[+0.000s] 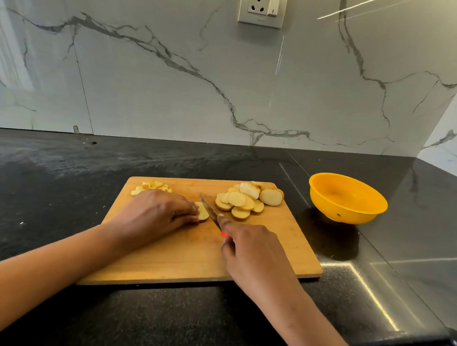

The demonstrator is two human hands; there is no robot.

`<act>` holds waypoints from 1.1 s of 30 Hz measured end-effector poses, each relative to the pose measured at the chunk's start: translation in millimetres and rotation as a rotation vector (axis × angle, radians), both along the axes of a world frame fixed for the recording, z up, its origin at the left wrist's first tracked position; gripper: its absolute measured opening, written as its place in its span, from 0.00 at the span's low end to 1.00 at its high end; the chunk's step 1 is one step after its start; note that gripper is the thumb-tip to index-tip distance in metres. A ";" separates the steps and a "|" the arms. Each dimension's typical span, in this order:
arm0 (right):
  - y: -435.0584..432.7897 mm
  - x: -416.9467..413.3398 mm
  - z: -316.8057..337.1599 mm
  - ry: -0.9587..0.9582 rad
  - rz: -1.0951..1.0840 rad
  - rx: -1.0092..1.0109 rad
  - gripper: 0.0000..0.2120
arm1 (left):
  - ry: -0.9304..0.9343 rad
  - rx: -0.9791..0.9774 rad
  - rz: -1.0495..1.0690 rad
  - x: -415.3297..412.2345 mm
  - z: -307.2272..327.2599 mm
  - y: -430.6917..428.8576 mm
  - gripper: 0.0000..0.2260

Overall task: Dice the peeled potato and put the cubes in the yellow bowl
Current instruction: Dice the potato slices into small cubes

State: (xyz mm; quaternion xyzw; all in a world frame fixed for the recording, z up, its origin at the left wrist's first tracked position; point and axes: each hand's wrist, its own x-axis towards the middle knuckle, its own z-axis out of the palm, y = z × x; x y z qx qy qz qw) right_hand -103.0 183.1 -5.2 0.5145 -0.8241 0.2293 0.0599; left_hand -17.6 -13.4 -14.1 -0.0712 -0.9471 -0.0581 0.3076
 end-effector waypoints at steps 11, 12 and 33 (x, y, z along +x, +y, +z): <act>-22.5 -5.4 6.2 0.113 0.014 0.166 0.20 | -0.014 -0.026 0.022 -0.6 0.8 -0.3 0.17; -19.5 -3.0 5.7 0.124 0.012 0.185 0.22 | -0.017 -0.024 0.023 -0.3 1.1 0.3 0.17; 21.0 15.4 18.0 0.097 -0.031 0.015 0.25 | -0.087 0.035 0.032 3.1 3.5 1.4 0.15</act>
